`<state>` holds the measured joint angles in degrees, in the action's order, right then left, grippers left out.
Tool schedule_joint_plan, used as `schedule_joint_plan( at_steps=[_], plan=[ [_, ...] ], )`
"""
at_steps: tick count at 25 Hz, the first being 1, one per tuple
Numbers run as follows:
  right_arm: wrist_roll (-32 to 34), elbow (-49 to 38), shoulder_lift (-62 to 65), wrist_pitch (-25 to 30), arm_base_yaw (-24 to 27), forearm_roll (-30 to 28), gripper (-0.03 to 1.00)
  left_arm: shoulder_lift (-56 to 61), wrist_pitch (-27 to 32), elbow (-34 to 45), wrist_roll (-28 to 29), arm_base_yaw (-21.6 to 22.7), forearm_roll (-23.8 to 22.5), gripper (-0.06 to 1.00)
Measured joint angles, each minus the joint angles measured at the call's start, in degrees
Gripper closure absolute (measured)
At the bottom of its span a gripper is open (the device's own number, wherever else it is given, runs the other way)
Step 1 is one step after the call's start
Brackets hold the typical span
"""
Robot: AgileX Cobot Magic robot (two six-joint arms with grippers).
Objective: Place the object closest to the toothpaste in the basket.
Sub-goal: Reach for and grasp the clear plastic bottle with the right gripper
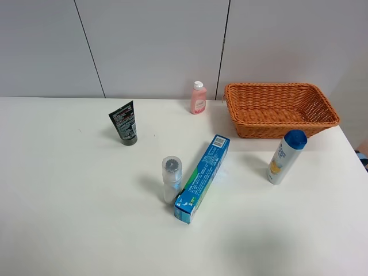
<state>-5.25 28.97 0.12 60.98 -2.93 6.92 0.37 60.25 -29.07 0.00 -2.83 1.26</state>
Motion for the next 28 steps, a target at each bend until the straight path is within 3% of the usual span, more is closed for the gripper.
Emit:
schedule_joint_plan(
  at_steps=[7, 14, 23, 28],
  plan=[
    [0.6, 0.0, 0.0, 0.0, 0.0, 0.9, 0.16, 0.0, 0.0, 0.0, 0.0, 0.0, 0.0, -0.05],
    [-3.3, 2.5, -7.8, -0.7, 0.0, 7.8, 0.16, 0.0, 0.0, 0.0, 0.0, 0.0, 0.0, -0.05],
    [-28.8, 10.9, -35.9, -4.0, -0.9, 30.5, 0.16, 0.0, 0.0, 0.0, 0.0, 0.0, 0.0, -0.05],
    [-43.7, 11.5, -50.4, -6.4, -7.1, 34.8, 0.16, 0.0, 0.0, 0.0, 0.0, 0.0, 0.0, -0.05]
  ],
)
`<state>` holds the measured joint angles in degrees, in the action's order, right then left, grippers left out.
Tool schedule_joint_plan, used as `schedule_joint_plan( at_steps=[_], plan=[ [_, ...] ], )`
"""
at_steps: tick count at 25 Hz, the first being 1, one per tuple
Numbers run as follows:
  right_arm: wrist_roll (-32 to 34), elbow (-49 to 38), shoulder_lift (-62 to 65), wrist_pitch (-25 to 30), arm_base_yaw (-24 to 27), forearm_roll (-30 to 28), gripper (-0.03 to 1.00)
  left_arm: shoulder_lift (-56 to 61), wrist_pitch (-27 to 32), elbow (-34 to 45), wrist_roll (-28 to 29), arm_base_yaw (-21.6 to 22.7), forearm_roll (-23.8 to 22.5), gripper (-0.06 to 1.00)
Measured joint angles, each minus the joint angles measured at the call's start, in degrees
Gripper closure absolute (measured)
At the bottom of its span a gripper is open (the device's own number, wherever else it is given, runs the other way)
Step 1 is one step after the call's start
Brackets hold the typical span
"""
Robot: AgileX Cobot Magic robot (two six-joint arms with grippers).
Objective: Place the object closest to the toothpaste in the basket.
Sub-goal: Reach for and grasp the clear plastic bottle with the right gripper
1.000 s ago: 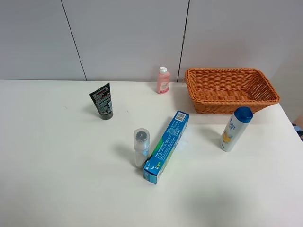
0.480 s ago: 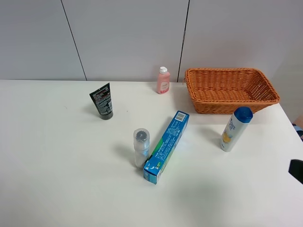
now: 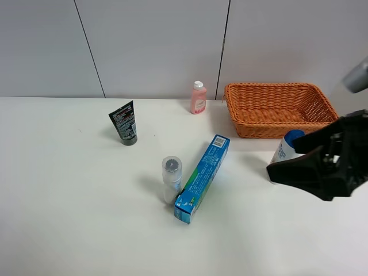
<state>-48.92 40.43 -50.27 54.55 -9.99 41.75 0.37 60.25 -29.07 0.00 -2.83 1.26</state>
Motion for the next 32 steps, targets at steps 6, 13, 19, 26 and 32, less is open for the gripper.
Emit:
schedule_joint_plan(
  at_steps=[6, 13, 19, 26, 32],
  plan=[
    [-4.2, 0.0, -13.9, -10.7, -13.8, -3.7, 0.16, 0.0, 0.0, 0.0, 0.0, 0.0, 0.0, -0.05],
    [-4.4, 0.0, -28.8, -25.1, -25.6, -6.0, 0.16, 0.0, 0.0, 0.0, 0.0, 0.0, 0.0, -0.05],
    [-4.3, 0.6, -37.5, -32.7, -29.7, -6.0, 0.16, 0.0, 0.0, 0.0, 0.0, 0.0, 0.0, -0.05],
    [-2.9, 11.0, -45.3, -34.0, -31.3, -4.6, 0.16, 0.0, 0.0, 0.0, 0.0, 0.0, 0.0, -0.05],
    [-2.8, 16.5, -50.4, -33.3, -31.3, -3.9, 0.16, 0.0, 0.0, 0.0, 0.0, 0.0, 0.0, -0.05]
  ],
)
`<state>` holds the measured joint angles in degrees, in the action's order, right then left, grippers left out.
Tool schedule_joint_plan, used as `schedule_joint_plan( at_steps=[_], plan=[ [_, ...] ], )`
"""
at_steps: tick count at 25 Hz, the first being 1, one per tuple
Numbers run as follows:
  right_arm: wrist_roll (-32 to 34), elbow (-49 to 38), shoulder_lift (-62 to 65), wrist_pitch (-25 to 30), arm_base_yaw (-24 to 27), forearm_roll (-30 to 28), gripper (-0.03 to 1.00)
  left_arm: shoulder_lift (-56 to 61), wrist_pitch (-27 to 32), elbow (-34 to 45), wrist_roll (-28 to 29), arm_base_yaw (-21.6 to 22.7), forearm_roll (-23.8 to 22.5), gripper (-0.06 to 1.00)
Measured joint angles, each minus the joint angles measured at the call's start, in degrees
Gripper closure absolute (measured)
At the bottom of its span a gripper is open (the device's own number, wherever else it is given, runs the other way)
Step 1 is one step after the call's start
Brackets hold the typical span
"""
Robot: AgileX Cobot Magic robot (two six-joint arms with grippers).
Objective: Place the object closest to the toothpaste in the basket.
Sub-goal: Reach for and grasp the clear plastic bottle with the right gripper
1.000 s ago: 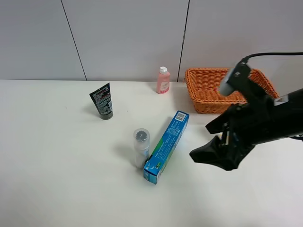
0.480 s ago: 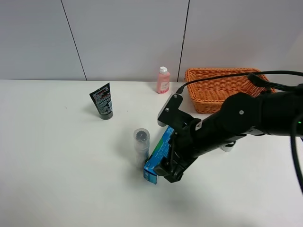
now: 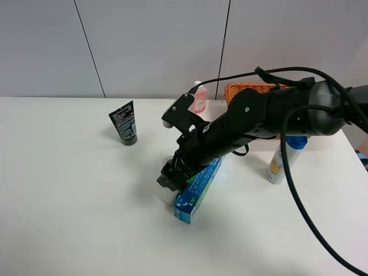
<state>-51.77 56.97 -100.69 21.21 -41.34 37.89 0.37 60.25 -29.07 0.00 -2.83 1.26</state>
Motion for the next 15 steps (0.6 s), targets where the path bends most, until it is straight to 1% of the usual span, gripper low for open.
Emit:
schedule_joint_plan(
  at_steps=[6, 8, 12, 15],
  plan=[
    [0.0, 1.5, -2.2, 0.8, -0.7, 1.5, 0.16, 0.0, 0.0, 0.0, 0.0, 0.0, 0.0, -0.05],
    [0.0, 1.5, -2.4, 1.3, -0.7, 1.6, 0.17, 0.0, 0.0, 0.0, 0.0, 0.0, 0.0, -0.05],
    [0.2, 1.5, -2.8, 2.2, -0.7, 1.9, 0.27, 0.0, 0.0, 0.0, 0.0, 0.0, 0.0, -0.05],
    [1.8, 1.5, -2.8, 2.4, -0.7, 2.1, 0.44, 0.0, 0.0, 0.0, 0.0, 0.0, 0.0, -0.05]
  ],
)
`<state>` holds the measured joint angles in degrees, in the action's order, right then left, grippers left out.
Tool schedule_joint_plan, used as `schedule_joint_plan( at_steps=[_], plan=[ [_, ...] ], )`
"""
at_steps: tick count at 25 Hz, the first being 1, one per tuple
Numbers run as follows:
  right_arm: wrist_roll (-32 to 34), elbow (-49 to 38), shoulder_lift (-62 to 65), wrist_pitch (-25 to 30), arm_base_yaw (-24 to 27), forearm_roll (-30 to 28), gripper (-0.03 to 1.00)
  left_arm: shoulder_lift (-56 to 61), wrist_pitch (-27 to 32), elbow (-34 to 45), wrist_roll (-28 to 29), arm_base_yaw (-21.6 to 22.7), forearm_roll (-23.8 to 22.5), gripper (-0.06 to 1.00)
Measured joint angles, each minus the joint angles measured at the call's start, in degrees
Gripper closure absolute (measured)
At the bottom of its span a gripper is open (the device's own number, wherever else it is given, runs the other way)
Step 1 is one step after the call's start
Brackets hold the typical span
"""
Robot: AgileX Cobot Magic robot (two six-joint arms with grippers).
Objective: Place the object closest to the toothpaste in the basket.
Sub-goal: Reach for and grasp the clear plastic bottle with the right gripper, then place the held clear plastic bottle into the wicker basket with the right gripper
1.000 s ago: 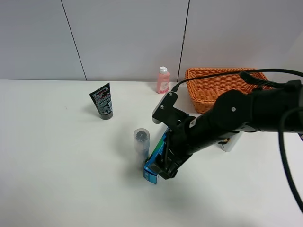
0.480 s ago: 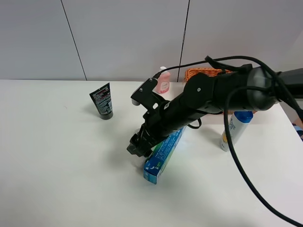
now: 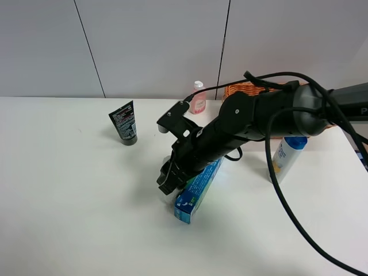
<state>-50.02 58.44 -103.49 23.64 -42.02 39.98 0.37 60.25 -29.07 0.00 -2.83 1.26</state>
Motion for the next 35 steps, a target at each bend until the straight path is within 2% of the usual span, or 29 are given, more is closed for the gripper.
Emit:
schedule_joint_plan(
  at_steps=[1, 7, 12, 16, 20, 23, 26, 29, 35],
  plan=[
    [0.3, 0.0, 0.0, -0.5, 0.0, 0.0, 0.5, 0.0, 0.0, 0.0, 0.0, 0.0, 0.0, -0.05],
    [1.7, 0.3, 0.8, -3.5, 0.0, -0.2, 0.5, 0.0, 0.0, 0.0, 0.0, 0.0, 0.0, -0.05],
    [1.7, 4.4, 8.1, -3.7, 1.7, -0.2, 0.5, 0.0, 0.0, 0.0, 0.0, 0.0, 0.0, -0.05],
    [1.8, 7.3, 15.8, -4.6, 8.1, -2.2, 0.5, 0.0, 0.0, 0.0, 0.0, 0.0, 0.0, -0.05],
    [3.2, 8.0, 21.0, -4.6, 18.5, -6.0, 0.5, 0.0, 0.0, 0.0, 0.0, 0.0, 0.0, -0.05],
    [5.4, 8.0, 21.8, -3.3, 26.1, -10.0, 0.5, 0.0, 0.0, 0.0, 0.0, 0.0, 0.0, -0.05],
    [7.9, 8.0, 20.3, -2.2, 30.8, -13.8, 0.5, 0.0, 0.0, 0.0, 0.0, 0.0, 0.0, -0.05],
    [9.7, 8.0, 15.2, -3.9, 33.3, -17.1, 0.5, 0.0, 0.0, 0.0, 0.0, 0.0, 0.0, -0.05],
    [11.5, 7.9, 5.7, -8.3, 33.4, -17.8, 0.5, 0.0, 0.0, 0.0, 0.0, 0.0, 0.0, -0.05]
  ],
)
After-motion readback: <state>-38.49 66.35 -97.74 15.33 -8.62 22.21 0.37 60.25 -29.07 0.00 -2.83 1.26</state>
